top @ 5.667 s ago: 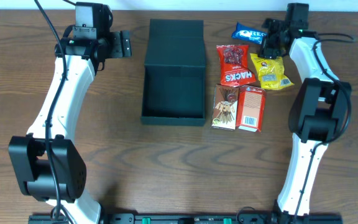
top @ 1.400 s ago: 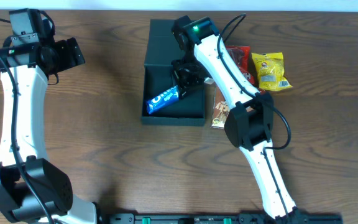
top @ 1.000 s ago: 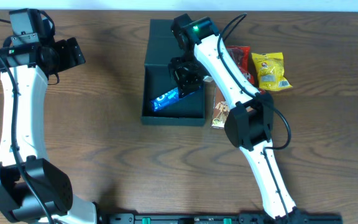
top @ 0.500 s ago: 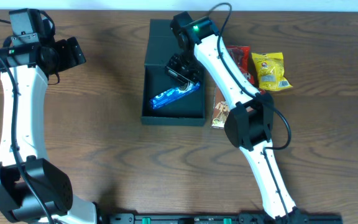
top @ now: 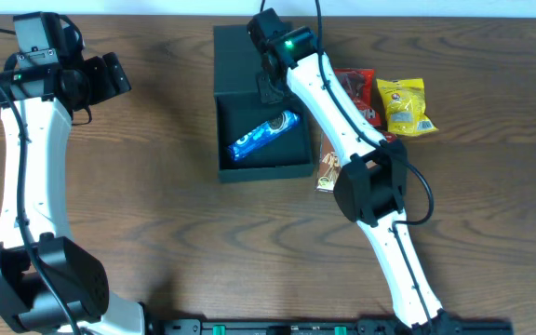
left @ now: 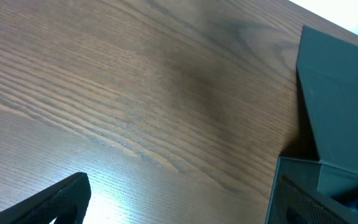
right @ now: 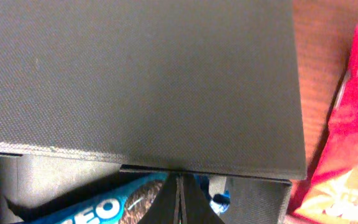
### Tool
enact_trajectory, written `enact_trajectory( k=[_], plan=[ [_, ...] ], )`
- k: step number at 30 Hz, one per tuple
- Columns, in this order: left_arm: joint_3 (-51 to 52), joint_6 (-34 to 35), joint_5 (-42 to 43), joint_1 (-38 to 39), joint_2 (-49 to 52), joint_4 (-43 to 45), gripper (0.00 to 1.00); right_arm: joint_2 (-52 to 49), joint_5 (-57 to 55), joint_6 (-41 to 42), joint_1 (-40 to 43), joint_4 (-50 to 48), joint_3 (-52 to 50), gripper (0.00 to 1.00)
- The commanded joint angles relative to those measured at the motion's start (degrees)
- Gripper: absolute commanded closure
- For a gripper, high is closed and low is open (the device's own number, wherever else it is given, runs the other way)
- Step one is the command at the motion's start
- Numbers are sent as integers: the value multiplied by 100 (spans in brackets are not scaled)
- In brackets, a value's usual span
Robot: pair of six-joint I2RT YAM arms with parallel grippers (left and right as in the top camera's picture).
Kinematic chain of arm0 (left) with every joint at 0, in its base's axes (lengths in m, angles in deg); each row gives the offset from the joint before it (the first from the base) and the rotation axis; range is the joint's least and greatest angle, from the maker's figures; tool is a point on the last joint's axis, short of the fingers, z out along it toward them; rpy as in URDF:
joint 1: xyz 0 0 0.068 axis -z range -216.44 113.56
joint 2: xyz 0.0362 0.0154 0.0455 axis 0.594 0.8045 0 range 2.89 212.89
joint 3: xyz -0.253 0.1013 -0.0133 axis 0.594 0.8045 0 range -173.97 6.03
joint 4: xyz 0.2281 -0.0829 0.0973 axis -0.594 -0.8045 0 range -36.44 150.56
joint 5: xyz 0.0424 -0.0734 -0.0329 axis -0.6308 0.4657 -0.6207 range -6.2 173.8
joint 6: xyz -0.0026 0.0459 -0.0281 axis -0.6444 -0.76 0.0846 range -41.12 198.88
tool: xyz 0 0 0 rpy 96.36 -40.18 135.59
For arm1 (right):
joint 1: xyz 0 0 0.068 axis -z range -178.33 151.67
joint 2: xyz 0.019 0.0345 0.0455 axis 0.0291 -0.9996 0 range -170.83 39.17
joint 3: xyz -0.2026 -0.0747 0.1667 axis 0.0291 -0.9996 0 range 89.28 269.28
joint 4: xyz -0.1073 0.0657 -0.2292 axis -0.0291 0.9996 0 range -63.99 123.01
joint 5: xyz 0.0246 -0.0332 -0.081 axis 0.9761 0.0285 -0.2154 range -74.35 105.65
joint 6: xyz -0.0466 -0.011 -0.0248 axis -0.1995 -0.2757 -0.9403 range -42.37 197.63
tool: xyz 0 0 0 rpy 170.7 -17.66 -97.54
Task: Pack container
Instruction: 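Lower the Oreo pack into the box and release it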
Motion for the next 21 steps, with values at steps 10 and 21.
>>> enact_trajectory(
  k=[10,21],
  plan=[
    [-13,20,22,-20,-59,-15,5,-20,90,-289,-140,-341,-1040,98],
    [-13,22,22,-20,-59,66,5,-17,369,-369,-243,726,-1049,98]
  ],
)
